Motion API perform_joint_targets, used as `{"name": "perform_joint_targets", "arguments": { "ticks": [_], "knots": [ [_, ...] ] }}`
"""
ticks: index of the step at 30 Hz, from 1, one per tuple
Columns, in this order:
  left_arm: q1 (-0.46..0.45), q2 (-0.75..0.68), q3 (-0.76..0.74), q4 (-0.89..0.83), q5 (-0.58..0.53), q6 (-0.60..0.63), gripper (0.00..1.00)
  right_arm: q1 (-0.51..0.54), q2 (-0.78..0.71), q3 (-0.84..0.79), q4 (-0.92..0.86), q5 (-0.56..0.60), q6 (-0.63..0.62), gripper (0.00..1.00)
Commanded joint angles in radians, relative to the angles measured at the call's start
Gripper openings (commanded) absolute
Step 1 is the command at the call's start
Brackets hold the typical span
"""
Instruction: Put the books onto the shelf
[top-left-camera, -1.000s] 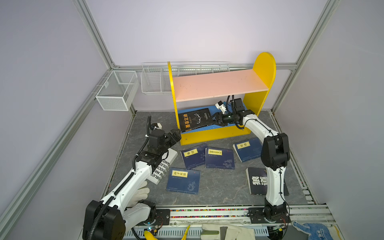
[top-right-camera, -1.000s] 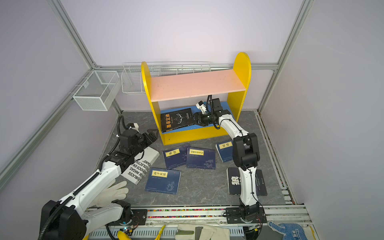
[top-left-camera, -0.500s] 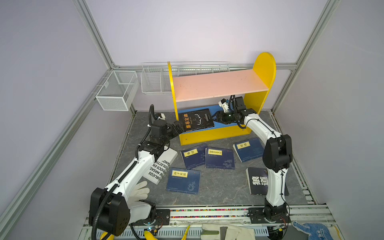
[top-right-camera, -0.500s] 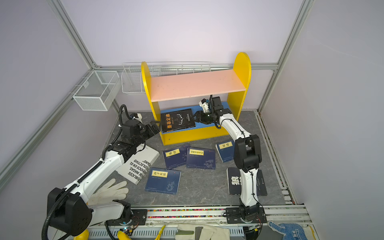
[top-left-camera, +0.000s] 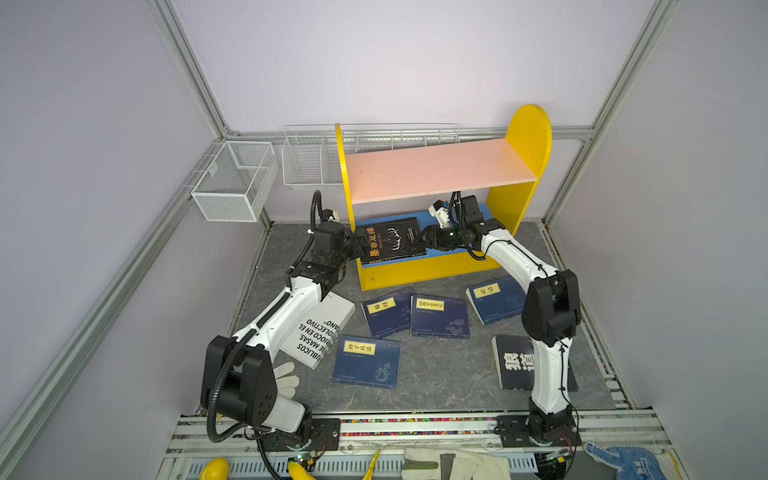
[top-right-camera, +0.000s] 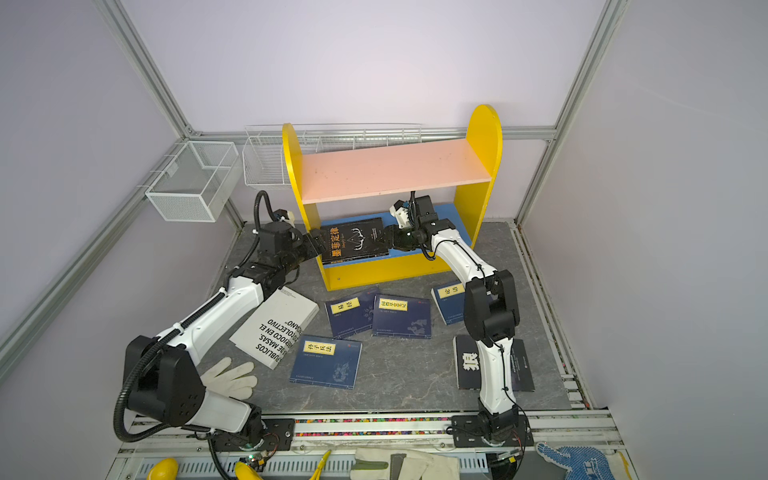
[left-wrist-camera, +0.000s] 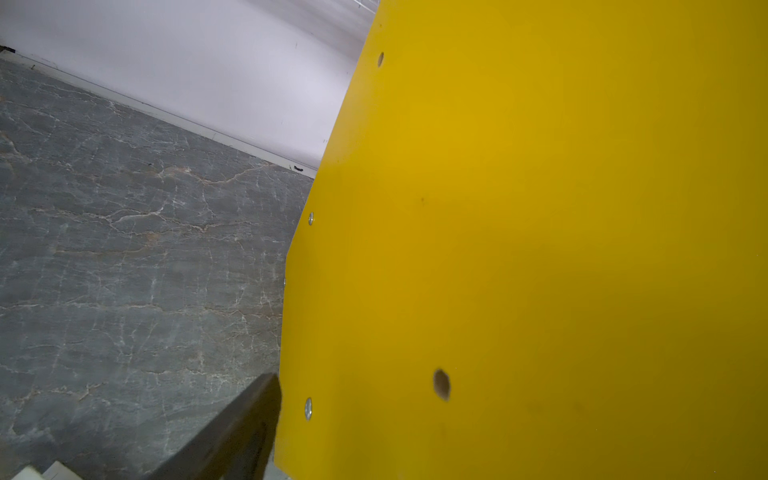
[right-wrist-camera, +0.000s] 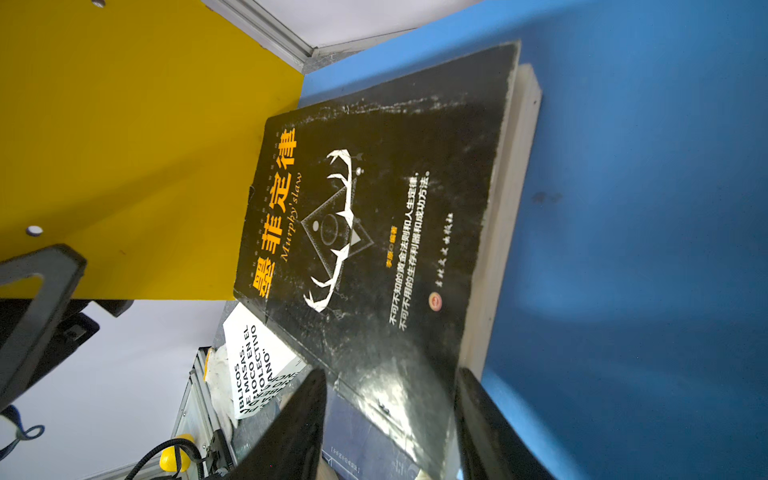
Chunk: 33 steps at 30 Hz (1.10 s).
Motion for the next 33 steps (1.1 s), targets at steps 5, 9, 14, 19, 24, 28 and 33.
{"name": "perform_joint_targets", "arguments": {
  "ticks": [5,9,14,19,24,28,33],
  "knots": [
    [0.075,0.059,0.041,0.065,0.034,0.023,0.83,0.01,-0.05,-0.006,-0.014,0.05,-0.039,0.56],
    [0.166,0.104,0.05,0.108,0.17,0.005,0.78,0.005,-0.087,-0.048,0.0,0.067,-0.027,0.56],
    [0.221,0.169,0.108,0.115,0.261,0.044,0.77,0.006,-0.15,-0.138,0.055,0.082,0.002,0.56],
    [0.245,0.241,0.174,0.128,0.329,0.07,0.77,0.007,-0.201,-0.196,0.071,0.084,0.02,0.56],
    [0.283,0.304,0.236,0.123,0.344,0.06,0.77,0.012,-0.263,-0.257,0.073,0.092,0.024,0.56],
    [0.322,0.305,0.237,0.129,0.333,0.041,0.77,0.017,-0.315,-0.302,0.067,0.109,0.026,0.57],
    [0.353,0.254,0.2,0.12,0.275,0.045,0.79,0.029,-0.383,-0.348,0.068,0.122,0.031,0.57]
  ]
}}
